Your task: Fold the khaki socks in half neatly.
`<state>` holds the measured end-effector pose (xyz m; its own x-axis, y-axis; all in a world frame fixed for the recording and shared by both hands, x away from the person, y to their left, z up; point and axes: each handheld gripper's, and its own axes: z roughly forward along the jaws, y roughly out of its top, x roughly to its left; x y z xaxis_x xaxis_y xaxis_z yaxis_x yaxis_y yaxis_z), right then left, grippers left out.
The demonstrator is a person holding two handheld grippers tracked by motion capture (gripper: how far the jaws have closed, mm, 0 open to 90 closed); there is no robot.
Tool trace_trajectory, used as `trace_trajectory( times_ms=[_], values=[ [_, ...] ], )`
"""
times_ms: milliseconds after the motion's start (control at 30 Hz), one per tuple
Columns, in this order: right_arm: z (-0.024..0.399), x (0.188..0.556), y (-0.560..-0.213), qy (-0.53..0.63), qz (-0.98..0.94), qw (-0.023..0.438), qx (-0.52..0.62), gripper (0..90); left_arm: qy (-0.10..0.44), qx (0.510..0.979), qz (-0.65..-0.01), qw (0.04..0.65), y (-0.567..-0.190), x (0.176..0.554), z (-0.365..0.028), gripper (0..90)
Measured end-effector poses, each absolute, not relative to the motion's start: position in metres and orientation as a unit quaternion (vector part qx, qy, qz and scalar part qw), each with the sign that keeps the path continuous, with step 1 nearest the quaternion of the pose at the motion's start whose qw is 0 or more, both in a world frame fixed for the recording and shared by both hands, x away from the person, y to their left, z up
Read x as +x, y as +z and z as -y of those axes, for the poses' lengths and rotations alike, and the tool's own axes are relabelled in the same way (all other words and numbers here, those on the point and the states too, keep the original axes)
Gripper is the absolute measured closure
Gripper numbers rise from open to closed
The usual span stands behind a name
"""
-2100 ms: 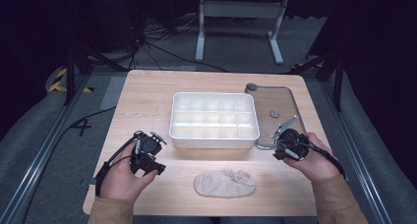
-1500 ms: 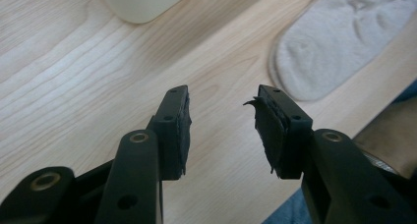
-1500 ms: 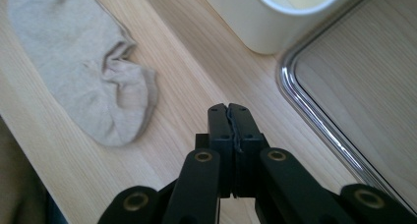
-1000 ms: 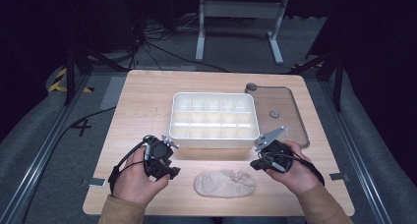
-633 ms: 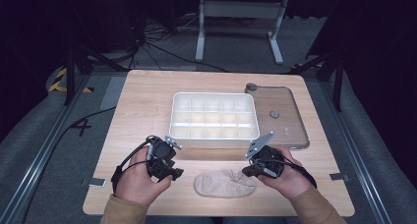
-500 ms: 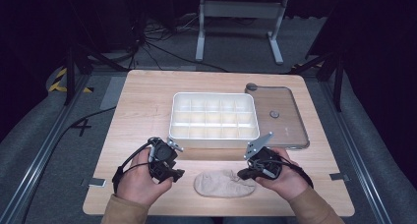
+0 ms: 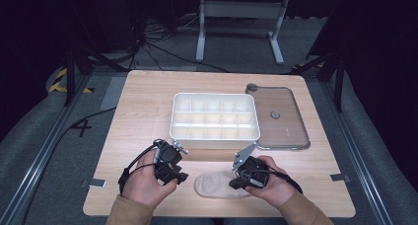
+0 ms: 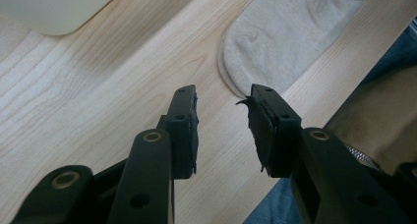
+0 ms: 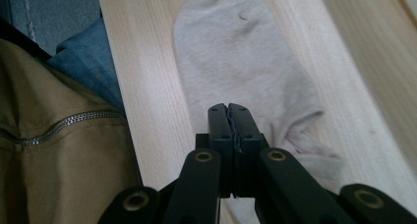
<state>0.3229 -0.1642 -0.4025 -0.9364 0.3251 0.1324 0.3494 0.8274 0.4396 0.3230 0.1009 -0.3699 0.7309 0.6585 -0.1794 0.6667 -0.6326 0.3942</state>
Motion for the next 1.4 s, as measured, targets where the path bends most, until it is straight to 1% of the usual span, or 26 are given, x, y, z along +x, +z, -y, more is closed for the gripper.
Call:
trace_trajectory(
  times_ms=[100, 167, 200, 500, 533, 833, 1067, 1200, 1267, 1400],
  values=[
    [0.158, 0.320, -0.408, -0.230, 0.958, 0.029, -0.168, 89.9, -0.020, 0.901, -0.370, 0.226, -0.371, 0.323, -0.100, 63.5],
    [0.154, 0.319, -0.412, -0.228, 0.959, 0.032, -0.164, 89.8, -0.036, 0.904, -0.355, 0.235, -0.371, 0.323, -0.100, 59.3],
    [0.152, 0.319, -0.415, -0.227, 0.960, 0.034, -0.160, 89.8, -0.037, 0.904, -0.356, 0.236, -0.372, 0.323, -0.100, 59.5],
    [0.146, 0.316, -0.424, -0.218, 0.963, 0.042, -0.153, 89.8, -0.018, 0.901, -0.366, 0.233, -0.374, 0.323, -0.102, 59.5],
    [0.145, 0.316, -0.425, -0.217, 0.963, 0.037, -0.154, 89.9, -0.017, 0.901, -0.367, 0.232, -0.374, 0.323, -0.102, 59.5],
    [0.142, 0.317, -0.437, -0.209, 0.964, 0.045, -0.156, 89.9, -0.021, 0.901, -0.366, 0.232, -0.381, 0.325, -0.098, 59.5],
    [0.143, 0.316, -0.438, -0.209, 0.965, 0.036, -0.153, 89.9, -0.009, 0.905, -0.355, 0.234, -0.392, 0.324, -0.087, 62.0],
    [0.143, 0.315, -0.438, -0.213, 0.964, 0.034, -0.157, 89.9, -0.020, 0.899, -0.363, 0.245, -0.401, 0.328, -0.084, 62.3],
    [0.144, 0.315, -0.439, -0.214, 0.963, 0.029, -0.161, 89.9, -0.029, 0.901, -0.361, 0.239, -0.406, 0.330, -0.082, 62.8],
    [0.145, 0.315, -0.439, -0.217, 0.962, 0.035, -0.162, 89.9, -0.041, 0.896, -0.370, 0.240, -0.415, 0.333, -0.077, 64.5]
  ],
)
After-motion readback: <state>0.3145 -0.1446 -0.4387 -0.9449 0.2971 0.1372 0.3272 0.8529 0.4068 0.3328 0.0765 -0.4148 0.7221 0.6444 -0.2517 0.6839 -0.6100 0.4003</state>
